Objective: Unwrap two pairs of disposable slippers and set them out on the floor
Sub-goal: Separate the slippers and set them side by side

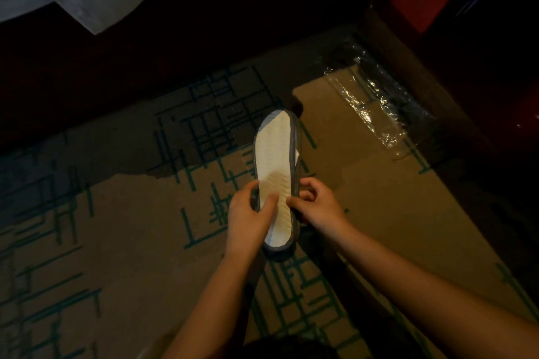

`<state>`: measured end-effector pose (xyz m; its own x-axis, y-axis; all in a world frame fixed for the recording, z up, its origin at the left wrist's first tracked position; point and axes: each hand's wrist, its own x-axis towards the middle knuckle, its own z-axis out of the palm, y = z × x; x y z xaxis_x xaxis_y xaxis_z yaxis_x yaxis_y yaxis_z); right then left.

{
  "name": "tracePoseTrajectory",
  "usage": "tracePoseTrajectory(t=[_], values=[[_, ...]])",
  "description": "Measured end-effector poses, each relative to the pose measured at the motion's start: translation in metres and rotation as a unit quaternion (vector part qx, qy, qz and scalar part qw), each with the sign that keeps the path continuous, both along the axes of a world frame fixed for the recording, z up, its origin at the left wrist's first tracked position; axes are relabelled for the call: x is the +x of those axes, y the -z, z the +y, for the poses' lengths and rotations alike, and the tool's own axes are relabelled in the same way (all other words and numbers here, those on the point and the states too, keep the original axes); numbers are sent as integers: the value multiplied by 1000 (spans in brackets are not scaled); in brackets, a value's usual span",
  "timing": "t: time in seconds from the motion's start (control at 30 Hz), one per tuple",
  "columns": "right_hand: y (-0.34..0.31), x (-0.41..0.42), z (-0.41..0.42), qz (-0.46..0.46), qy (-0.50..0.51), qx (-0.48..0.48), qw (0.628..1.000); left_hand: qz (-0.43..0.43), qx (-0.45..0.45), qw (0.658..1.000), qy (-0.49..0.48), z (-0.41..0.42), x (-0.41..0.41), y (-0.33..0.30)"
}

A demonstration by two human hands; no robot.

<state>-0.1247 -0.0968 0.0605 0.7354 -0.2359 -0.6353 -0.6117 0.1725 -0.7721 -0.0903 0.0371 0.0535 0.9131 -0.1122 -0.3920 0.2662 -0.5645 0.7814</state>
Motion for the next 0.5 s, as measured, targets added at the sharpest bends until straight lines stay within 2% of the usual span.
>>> tracePoseTrajectory(t=[0.2,0.5], values=[[-2,-7,14,-53,-48,-4,997,87,41,995,-16,-9,11,5],[1,-9,9,-26,-47,21,998,163,-93,982,1,7,15,3]])
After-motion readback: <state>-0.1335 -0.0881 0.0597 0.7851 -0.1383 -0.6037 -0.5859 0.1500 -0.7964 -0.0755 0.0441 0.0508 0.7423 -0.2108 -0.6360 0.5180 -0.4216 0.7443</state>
